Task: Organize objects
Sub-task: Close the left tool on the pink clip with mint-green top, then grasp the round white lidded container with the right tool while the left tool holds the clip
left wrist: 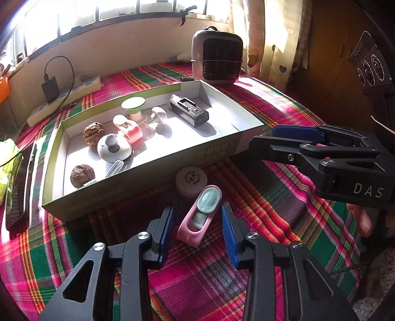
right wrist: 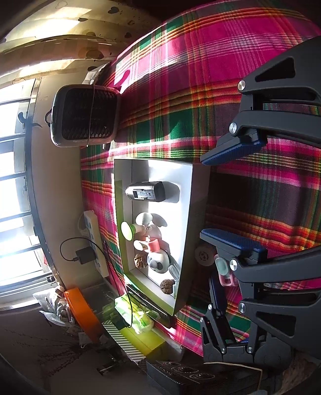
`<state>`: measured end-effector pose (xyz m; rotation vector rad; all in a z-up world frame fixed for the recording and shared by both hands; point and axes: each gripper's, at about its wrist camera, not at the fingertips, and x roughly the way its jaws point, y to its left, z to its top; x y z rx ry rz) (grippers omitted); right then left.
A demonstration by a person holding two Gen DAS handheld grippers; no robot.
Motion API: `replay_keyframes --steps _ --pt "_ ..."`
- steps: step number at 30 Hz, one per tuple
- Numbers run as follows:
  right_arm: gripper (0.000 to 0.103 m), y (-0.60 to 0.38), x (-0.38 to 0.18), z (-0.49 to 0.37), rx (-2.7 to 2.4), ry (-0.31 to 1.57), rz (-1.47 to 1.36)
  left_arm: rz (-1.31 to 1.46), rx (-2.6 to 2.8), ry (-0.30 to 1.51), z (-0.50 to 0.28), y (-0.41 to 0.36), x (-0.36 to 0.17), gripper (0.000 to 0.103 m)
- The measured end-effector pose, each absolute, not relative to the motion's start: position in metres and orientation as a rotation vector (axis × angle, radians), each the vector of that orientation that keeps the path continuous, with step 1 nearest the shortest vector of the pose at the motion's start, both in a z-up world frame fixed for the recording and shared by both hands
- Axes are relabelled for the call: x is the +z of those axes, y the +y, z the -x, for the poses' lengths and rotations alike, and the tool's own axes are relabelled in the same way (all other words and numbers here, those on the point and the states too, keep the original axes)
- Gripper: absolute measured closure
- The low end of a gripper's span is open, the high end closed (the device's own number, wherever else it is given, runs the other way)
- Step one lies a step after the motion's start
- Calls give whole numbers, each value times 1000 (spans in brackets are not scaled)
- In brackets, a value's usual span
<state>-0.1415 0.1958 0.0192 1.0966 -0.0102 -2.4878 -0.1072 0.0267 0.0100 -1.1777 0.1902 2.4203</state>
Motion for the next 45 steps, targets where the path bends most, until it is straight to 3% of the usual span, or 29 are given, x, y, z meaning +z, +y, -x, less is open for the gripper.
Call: replay_keyframes --steps 4,45 --pt "49 197 17 142 -2482 -15 -1110 1177 2442 194 106 25 10 87" --pt "49 113 -7 143 -2455 115 -1222 1227 2576 -125 105 -60 8 87"
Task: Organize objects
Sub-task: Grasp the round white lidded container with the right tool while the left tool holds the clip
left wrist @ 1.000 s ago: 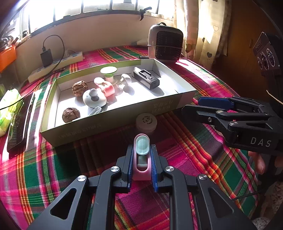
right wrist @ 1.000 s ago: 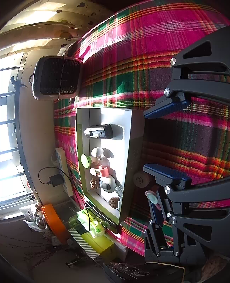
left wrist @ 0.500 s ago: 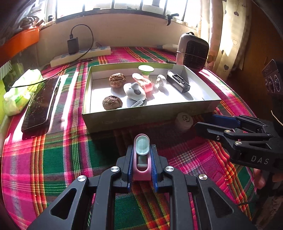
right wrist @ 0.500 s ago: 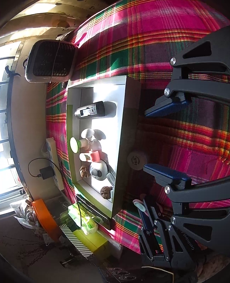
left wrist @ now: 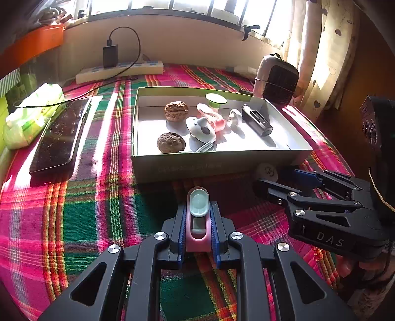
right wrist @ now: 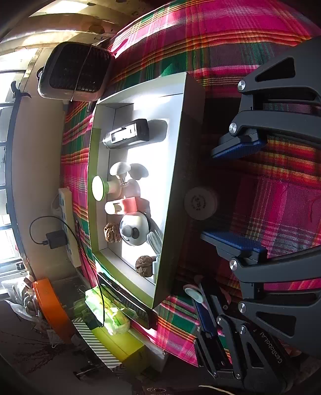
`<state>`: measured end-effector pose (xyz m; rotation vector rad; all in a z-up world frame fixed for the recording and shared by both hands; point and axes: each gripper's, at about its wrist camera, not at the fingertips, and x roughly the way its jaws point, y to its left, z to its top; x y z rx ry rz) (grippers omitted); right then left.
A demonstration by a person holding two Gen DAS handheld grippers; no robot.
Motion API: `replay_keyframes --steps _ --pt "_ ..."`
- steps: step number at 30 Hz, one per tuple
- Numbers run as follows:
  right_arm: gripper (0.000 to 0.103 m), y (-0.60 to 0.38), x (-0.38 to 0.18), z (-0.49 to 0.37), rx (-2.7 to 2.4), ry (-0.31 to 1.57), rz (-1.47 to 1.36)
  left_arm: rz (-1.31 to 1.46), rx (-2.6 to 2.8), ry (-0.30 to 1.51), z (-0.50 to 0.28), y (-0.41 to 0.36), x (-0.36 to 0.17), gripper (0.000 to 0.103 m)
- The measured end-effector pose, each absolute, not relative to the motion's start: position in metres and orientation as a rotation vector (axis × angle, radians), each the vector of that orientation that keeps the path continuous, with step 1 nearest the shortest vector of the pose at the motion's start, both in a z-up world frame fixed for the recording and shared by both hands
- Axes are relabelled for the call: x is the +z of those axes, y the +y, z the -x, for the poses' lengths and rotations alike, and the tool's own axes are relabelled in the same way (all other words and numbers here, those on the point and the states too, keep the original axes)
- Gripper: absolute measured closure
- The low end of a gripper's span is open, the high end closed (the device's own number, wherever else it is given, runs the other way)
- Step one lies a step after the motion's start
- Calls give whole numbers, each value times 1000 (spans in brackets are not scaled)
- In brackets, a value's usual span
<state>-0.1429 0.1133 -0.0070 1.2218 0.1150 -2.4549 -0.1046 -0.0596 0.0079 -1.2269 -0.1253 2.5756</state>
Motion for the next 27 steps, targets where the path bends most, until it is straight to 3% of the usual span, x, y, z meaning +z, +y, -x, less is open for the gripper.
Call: replay_keyframes --steps 14,22,27 --pt "49 104 -9 144 -2547 188 -1234 1224 2560 -164 106 -62 8 87" --pt "66 108 -8 144 -2586 182 -1241 1224 2560 -163 106 -62 8 87" --pt "71 111 -8 145 -2590 175 -1242 1224 2561 -161 106 -62 8 87"
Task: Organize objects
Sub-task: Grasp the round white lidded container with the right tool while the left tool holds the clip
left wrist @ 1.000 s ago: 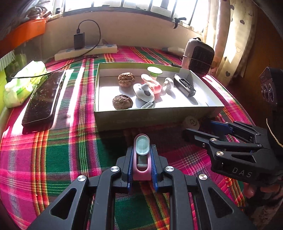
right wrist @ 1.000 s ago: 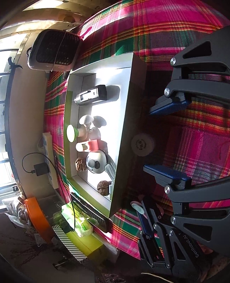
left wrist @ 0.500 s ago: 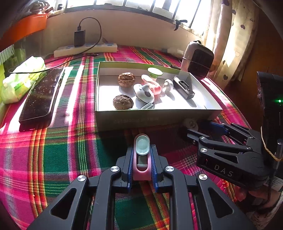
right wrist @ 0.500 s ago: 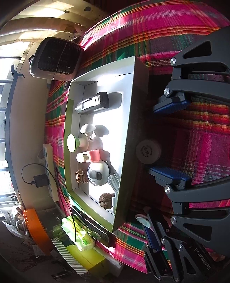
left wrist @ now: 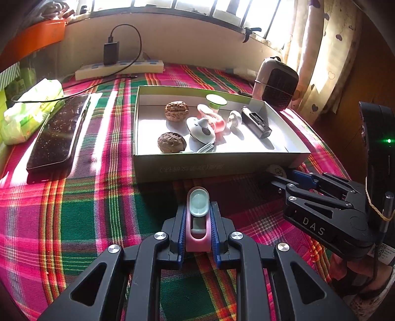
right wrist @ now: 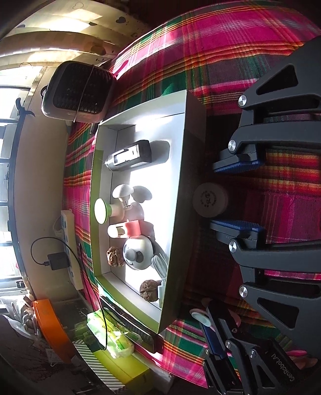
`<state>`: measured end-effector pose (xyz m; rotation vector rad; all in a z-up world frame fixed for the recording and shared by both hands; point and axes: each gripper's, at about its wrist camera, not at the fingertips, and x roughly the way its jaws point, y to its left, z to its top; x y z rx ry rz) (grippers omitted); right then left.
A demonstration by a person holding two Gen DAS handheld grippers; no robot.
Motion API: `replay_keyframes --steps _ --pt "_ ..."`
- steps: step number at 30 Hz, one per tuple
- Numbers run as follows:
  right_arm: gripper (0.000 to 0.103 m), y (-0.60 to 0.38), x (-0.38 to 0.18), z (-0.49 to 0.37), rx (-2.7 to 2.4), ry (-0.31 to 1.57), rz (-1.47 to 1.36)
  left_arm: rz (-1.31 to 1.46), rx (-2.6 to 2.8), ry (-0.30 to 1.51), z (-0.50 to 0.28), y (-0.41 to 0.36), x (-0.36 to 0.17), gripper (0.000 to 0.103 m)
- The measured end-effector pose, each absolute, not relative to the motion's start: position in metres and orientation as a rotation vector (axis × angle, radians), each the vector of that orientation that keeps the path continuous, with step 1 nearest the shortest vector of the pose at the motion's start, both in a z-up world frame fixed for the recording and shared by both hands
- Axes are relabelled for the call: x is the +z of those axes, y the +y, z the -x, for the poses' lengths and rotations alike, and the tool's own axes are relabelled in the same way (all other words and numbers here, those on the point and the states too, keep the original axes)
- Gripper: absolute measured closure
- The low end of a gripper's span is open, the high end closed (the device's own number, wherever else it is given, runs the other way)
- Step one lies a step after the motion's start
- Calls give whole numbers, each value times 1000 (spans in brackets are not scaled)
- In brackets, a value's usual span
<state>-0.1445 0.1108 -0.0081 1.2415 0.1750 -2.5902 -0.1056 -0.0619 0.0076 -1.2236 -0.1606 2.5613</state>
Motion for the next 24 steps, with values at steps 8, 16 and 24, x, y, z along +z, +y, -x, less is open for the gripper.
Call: replay_keyframes --steps 8,16,24 --pt "74 114 -8 143 -2585 173 -1240 1224 2566 -148 106 -61 7 87" --pt "74 116 -7 141 -2577 173 -1237 1225 2573 -129 105 -59 7 87" --pt "74 118 -7 139 -2567 163 -1234 1229 2589 -87 105 -56 8 87"
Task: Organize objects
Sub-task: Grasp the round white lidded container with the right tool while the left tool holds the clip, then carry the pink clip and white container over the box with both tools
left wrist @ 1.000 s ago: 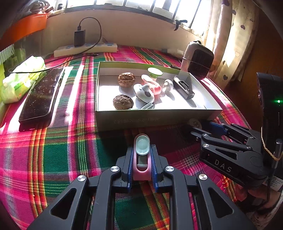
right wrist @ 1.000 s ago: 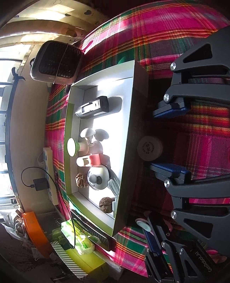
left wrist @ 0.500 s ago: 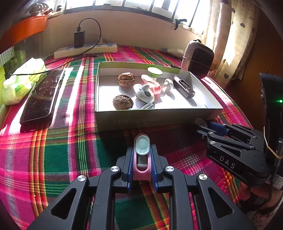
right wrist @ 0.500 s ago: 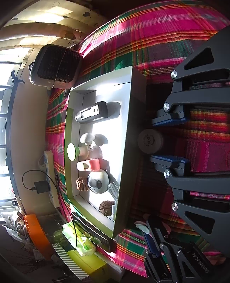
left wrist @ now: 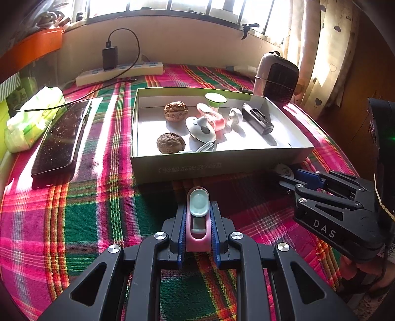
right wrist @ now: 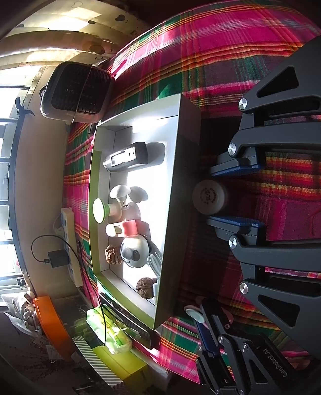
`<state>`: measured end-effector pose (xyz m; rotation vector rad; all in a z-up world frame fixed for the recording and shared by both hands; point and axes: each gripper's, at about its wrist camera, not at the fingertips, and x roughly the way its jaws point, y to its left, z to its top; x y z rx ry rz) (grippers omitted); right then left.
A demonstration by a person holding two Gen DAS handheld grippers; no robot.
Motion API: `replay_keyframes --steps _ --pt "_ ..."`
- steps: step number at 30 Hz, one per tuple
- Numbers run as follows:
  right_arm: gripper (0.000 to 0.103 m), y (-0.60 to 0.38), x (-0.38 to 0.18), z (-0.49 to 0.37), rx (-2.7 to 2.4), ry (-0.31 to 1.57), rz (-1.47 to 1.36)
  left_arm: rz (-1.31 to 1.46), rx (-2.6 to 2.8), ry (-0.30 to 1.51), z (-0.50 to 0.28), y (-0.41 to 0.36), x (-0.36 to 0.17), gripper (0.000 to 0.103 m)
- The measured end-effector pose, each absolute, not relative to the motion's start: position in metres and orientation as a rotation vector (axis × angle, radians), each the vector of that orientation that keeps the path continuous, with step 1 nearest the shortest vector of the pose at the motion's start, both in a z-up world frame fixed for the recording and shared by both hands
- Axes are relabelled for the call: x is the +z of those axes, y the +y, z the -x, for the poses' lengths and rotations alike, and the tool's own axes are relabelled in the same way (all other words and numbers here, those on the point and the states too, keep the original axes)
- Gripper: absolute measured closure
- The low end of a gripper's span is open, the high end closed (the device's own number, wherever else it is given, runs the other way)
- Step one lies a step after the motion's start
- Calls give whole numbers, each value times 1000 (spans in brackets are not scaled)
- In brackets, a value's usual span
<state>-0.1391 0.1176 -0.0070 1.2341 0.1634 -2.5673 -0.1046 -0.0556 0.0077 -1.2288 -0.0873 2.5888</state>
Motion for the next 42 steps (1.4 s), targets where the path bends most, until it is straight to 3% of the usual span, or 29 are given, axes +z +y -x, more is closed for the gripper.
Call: replay_keyframes --steps 42 --pt "74 140 1 116 -2483 94 -1171 1224 2680 58 90 -20 20 87"
